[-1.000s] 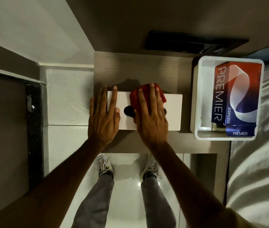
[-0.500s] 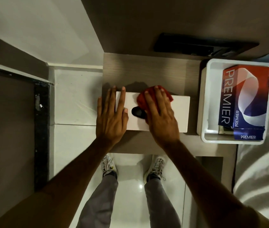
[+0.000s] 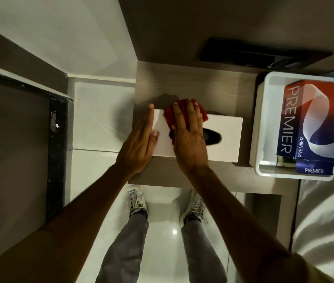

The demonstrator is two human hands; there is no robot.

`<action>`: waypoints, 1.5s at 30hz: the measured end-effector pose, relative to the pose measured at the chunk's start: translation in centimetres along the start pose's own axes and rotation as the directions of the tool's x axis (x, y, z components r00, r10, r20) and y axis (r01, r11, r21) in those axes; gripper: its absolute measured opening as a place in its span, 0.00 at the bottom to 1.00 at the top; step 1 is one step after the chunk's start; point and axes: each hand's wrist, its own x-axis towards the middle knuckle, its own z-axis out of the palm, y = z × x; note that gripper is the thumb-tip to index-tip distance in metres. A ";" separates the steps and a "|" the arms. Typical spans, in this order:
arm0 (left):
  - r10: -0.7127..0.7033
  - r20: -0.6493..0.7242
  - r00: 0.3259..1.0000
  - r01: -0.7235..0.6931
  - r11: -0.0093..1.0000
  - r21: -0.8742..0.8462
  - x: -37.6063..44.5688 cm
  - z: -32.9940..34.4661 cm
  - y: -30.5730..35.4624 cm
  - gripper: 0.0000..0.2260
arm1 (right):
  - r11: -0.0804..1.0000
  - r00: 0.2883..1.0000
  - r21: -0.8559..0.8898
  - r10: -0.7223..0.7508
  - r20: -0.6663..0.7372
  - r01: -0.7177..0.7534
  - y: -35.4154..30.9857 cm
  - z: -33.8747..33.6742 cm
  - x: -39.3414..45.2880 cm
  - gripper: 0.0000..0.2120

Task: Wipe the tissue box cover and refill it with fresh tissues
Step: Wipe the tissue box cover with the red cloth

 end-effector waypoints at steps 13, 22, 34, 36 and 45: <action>-0.046 -0.050 0.998 0.052 0.993 0.107 -0.5 0.4 0.1 0.28 | 1.000 0.997 -0.004 -0.023 0.068 0.024 -1.1 0.2 0.3 0.39; -0.181 -0.006 0.983 0.181 0.980 0.087 -0.1 0.4 1.0 0.27 | 0.962 0.964 0.073 0.265 -0.036 -0.262 1.9 -1.6 -3.2 0.41; -0.202 0.018 0.979 0.200 0.977 0.079 -0.1 0.6 0.7 0.27 | 0.994 0.999 -0.105 0.034 0.006 -0.033 0.1 2.0 -9.3 0.39; -0.196 0.017 0.980 0.194 0.977 0.086 -0.1 0.8 0.7 0.27 | 0.990 1.000 -0.139 0.006 -0.004 -0.006 0.8 3.0 -9.4 0.35; -0.191 0.041 0.981 0.189 0.981 0.052 0.0 0.6 0.9 0.27 | 0.968 0.960 -0.081 0.221 -0.173 -0.238 4.6 2.8 -10.4 0.32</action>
